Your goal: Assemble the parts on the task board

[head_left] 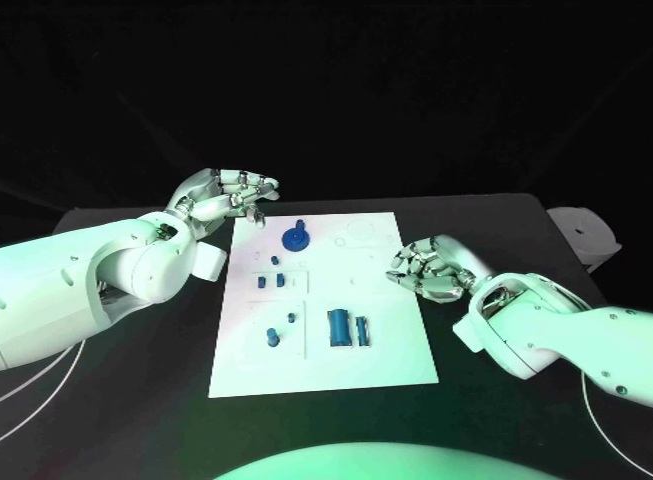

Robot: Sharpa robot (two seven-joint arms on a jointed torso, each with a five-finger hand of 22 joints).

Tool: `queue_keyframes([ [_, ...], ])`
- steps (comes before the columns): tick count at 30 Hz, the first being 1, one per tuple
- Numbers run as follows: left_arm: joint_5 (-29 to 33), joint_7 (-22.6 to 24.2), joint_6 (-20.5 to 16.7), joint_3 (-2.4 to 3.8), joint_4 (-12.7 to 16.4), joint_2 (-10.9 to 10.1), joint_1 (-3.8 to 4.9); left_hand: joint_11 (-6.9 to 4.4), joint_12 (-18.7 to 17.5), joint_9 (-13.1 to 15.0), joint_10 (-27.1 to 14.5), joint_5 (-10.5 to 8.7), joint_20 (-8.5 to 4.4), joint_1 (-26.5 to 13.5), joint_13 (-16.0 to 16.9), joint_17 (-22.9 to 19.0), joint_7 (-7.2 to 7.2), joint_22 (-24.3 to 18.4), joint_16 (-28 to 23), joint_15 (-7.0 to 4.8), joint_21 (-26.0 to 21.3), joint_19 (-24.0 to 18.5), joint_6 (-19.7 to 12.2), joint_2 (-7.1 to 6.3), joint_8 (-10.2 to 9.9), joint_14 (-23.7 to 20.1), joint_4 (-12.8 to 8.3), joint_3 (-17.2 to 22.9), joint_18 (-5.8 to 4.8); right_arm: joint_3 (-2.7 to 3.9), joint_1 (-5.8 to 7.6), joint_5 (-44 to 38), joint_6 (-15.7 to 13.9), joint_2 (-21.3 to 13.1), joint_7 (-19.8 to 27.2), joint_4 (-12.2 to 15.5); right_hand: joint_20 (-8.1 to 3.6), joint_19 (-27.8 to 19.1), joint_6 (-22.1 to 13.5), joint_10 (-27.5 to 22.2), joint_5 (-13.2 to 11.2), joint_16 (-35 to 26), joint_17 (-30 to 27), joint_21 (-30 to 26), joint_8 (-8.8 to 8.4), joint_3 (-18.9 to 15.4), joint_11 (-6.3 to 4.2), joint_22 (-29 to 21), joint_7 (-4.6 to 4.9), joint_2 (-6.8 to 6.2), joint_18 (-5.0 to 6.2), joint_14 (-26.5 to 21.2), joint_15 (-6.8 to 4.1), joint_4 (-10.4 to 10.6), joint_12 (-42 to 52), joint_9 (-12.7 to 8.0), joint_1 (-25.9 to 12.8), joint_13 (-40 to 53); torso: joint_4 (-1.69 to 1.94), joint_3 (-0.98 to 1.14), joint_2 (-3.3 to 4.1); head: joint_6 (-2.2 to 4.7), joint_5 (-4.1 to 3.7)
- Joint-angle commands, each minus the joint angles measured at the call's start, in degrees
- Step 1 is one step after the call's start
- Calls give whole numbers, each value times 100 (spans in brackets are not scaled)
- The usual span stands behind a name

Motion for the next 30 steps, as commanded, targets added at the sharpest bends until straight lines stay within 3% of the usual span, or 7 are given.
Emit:
queue_keyframes([
  [1, 401, 432, 33, -7, -202, 109, -13, -50, 32, 11, 27, -26, 14, -53, 5, -21, -28, -25, -4, -8, -62, -19, -19, -26, 35, -79, 17, -69, 86, 14, 98, 2293, 369, 140, 1557, -405, 74, -491, -89, -387, -60, -1107, -976, -1340, -45, 8, 55, -612, 55, -2, 146, -657, 77, 24, -466, -68, 182, -451, -24, -72, -169, 189, -7],
  [11, 875, 806, -203, -21, -999, 546, -184, 118, -602, -5, 87, -17, 337, 195, -454, -1214, 72, -1484, -2955, 305, -2321, -711, -228, -39, 24, -1052, 313, -203, 48, 117, 263, 3940, 1230, 936, 2364, -2025, 723, -1420, -169, -575, -515, -4555, -2745, -3406, -584, 275, 509, -3590, 294, -13, 149, -1981, 707, -35, -2691, -770, 596, -3817, -19, -121, -400, 600, 77],
  [20, 1072, 1023, -191, -15, -1431, 857, -402, 308, -1280, -193, -41, -8, 844, 369, -608, -1591, 113, -2751, -4660, 607, -4079, -1090, -520, -15, -73, -1332, 326, -268, 75, 167, 279, 4270, 1626, 1428, 2591, -2741, 791, -1327, 8, -226, -511, -5185, -3449, -3394, -842, 105, 540, -4855, 274, 110, 162, -1775, 767, -87, -3119, -1121, 634, -4974, 3, -88, -456, 748, 113],
  [21, 834, 701, -172, -22, -1381, 805, -388, -728, -2193, -1881, -5703, -1283, -779, -2059, -974, -2501, -1081, -3626, -6894, -277, -4879, -5938, -5189, 1088, -1413, -6087, -608, -2925, -971, 164, 280, 3886, 1178, 1380, 2247, -2658, -546, -7102, -4871, -6002, -1182, -6126, -5527, -3763, -1759, -1785, -395, -6926, -837, 924, -892, -7476, 39, -1604, -3686, -3718, -1836, -6001, -15, -106, -430, 705, 104],
  [25, 838, 712, -285, -13, -1313, 805, -406, -728, -2193, -1881, -5703, -1283, -779, -2699, -974, -2501, -1081, -3626, -6894, -277, -4879, -5938, -5189, 1088, -1413, -6087, -608, -2925, -971, 200, 248, 3974, 1064, 1359, 2311, -2552, -546, -7102, -4871, -6002, -1182, -6126, -5527, -3763, -1759, -1785, -395, -6926, -837, 924, -892, -7476, 39, -1604, -3686, -3718, -2497, -6001, 43, -83, -449, 757, 90],
  [29, 847, 739, -579, 11, -1138, 804, -452, -728, -2193, -1881, -5703, -1283, -779, -3387, -974, -2501, -1081, -3626, -6894, -277, -4879, -5938, -5189, 1088, -1413, -6087, -608, -2925, -971, 291, 165, 4200, 771, 1303, 2475, -2281, -546, -7102, -4871, -6002, -1182, -6126, -5527, -3763, -1759, -1785, -395, -6926, -837, 924, -892, -7476, 39, -1604, -3686, -3718, -3199, -6001, 189, -22, -497, 891, 54],
  [30, 853, 753, -737, 23, -1045, 803, -477, -728, -2193, -1881, -5703, -1283, -779, -7612, -974, -2501, -1081, -3626, -6894, -277, -4879, -5938, -5189, 1088, -1413, -6087, -608, -2925, -971, 341, 121, 4322, 613, 1274, 2563, -2135, -546, -7102, -4871, -6002, -1182, -6126, -5527, -3763, -1759, -1785, -395, -6926, -837, 924, -892, -7476, 39, -1604, -3686, -3718, -3439, -6001, 260, 7, -521, 956, 37],
])
